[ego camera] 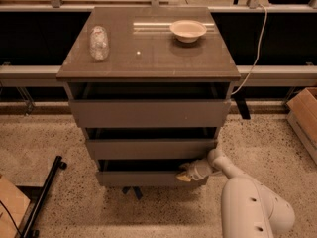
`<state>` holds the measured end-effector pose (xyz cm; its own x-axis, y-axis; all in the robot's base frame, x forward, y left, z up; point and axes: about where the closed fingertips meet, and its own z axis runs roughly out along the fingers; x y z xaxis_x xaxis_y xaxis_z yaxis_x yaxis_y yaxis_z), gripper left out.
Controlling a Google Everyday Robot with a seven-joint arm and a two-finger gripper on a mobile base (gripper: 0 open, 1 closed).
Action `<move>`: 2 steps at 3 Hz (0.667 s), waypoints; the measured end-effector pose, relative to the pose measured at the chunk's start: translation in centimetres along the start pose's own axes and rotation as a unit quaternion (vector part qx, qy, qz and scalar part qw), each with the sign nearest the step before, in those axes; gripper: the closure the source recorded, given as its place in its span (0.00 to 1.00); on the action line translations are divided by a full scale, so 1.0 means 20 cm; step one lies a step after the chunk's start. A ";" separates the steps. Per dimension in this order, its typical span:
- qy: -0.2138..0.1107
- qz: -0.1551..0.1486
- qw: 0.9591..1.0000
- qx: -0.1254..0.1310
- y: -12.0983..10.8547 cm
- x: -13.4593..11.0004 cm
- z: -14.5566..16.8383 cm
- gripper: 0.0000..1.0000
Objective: Open bottom drawer
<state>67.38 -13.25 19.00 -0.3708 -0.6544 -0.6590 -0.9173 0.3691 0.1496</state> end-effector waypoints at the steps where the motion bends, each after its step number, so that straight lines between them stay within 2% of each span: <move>1: 0.000 0.000 1.000 0.000 0.00 0.00 0.00 0.94; 2: -0.004 -0.010 1.000 -0.016 0.12 -0.01 -0.06 1.00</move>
Offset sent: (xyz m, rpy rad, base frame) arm -0.1219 0.0126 0.0738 0.0778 0.0164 0.1688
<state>65.09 -12.95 20.31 -0.3510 -0.6561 -0.6681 -0.9289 0.3339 0.1601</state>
